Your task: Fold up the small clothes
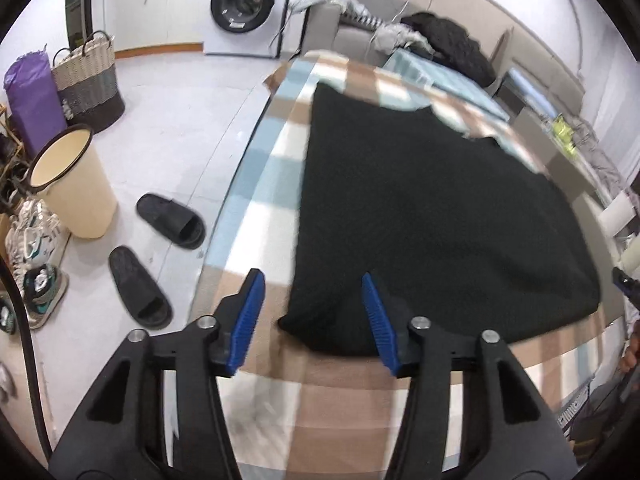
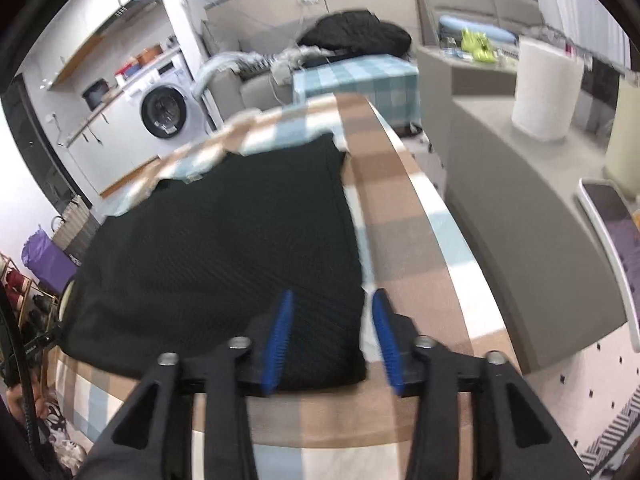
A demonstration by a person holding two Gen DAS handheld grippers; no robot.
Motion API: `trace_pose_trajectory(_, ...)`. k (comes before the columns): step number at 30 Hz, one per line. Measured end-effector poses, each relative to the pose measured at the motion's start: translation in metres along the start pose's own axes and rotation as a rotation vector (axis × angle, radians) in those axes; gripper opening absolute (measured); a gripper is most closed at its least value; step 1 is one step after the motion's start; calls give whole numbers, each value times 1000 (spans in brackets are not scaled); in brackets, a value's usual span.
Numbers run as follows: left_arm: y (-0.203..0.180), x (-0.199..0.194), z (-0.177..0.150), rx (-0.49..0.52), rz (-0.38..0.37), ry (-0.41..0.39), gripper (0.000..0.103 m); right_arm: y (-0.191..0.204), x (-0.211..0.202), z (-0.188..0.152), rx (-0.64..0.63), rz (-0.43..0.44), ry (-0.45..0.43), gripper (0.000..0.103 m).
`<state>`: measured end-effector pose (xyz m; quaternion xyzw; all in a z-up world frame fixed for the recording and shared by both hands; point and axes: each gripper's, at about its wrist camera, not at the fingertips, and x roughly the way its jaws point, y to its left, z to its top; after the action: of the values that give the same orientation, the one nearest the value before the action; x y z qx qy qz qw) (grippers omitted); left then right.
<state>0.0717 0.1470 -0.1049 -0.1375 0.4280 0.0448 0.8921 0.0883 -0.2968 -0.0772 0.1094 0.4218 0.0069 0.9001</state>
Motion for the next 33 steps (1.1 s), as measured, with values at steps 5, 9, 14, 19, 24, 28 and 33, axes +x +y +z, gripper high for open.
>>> trace_pose_trajectory(5, -43, 6, 11, 78, -69, -1, 66, 41, 9, 6, -80, 54, 14, 59)
trace_pose_trajectory(9, -83, 32, 20, 147, -104, 34, 66, 83, 42, 0, -149, 96, 68, 61)
trace_pose_trajectory(14, -128, 67, 21, 256, -121, 79, 66, 127, 82, -9, -208, 123, 124, 61)
trace_pose_trajectory(19, -148, 88, 16, 323, -37, 73, 67, 168, 99, -18, -336, 143, 116, 63)
trace_pose_trajectory(24, -141, 88, 14, 351, -32, 80, 69, 180, 116, -26, -424, 103, 130, 62)
trace_pose_trajectory(28, -125, 86, 16, 307, -43, 84, 75, 164, 108, -22, -417, 69, 116, 63)
trace_pose_trajectory(33, -113, 78, 12, 287, -41, 86, 75, 115, 100, -17, -301, -16, 126, 64)
